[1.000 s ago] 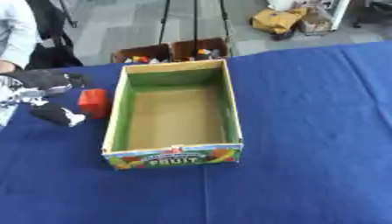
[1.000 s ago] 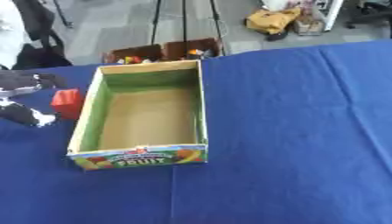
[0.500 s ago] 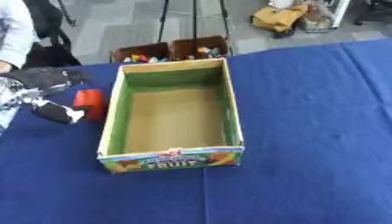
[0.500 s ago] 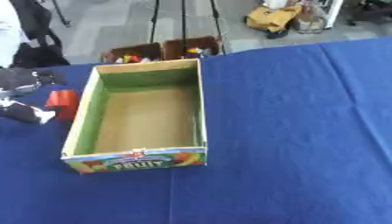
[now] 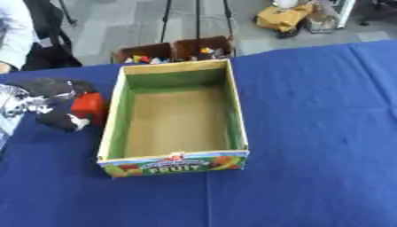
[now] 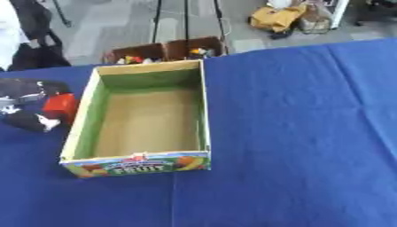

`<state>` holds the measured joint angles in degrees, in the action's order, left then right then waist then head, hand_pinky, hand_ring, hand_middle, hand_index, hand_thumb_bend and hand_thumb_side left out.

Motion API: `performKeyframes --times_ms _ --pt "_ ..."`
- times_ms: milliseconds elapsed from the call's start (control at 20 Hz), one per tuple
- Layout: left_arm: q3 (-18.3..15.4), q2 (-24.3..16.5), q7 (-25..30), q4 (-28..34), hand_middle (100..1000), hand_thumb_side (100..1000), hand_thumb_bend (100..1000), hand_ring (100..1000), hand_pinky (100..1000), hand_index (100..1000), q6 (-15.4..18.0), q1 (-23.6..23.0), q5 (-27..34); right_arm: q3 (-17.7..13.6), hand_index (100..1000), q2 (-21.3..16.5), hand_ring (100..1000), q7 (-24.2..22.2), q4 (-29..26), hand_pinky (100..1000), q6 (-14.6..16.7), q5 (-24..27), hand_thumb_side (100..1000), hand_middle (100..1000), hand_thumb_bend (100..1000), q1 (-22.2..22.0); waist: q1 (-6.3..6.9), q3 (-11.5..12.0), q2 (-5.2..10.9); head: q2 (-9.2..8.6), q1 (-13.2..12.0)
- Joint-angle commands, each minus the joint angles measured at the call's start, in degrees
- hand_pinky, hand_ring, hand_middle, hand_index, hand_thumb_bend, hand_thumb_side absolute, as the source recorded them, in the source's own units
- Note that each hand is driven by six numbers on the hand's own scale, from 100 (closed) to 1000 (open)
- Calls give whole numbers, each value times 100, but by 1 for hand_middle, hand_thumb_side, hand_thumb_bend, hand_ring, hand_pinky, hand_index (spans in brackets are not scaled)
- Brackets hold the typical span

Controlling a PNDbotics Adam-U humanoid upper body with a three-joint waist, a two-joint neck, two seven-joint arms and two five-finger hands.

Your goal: Pick up objects on the table and place them in the box.

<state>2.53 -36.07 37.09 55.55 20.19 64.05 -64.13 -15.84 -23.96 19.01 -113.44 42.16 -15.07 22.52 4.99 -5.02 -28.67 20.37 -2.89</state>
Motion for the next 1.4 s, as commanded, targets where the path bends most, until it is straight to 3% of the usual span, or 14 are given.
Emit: performKeyframes --times_ms 50,250,350,700,850,1400 --pt "-85 -221 446 -5 1000 753 214 1000 889 1000 28 71 58 -11 739 -135 795 -14 -115 686 -2 -33 1000 505 324 43 78 -11 -3 -111 -60" --pt "-127 -226 551 117 890 718 184 903 802 1000 -6 92 114 -20 731 -126 797 -13 -115 689 -31 -54 1000 500 329 37 90 -28 -42 -147 -83" --pt "-140 -223 429 170 817 668 164 833 757 1000 -42 100 126 -31 728 -120 797 2 -115 689 -71 -69 1000 499 330 30 89 -31 -56 -146 -91" --pt "-120 -162 90 167 669 618 119 682 668 1000 -103 81 158 -46 720 -112 797 74 -115 691 -99 -118 1000 495 328 33 84 -53 -99 -163 -111" --pt "-150 -129 -134 130 585 595 100 621 612 926 -198 71 284 -58 719 -107 798 101 -115 692 -115 -147 997 493 333 25 83 -63 -115 -165 -117" --pt "-75 -168 -470 154 518 407 100 572 574 794 -584 79 442 -62 719 -84 798 172 -115 693 -194 -194 973 493 312 2 96 -49 -49 -88 -122"
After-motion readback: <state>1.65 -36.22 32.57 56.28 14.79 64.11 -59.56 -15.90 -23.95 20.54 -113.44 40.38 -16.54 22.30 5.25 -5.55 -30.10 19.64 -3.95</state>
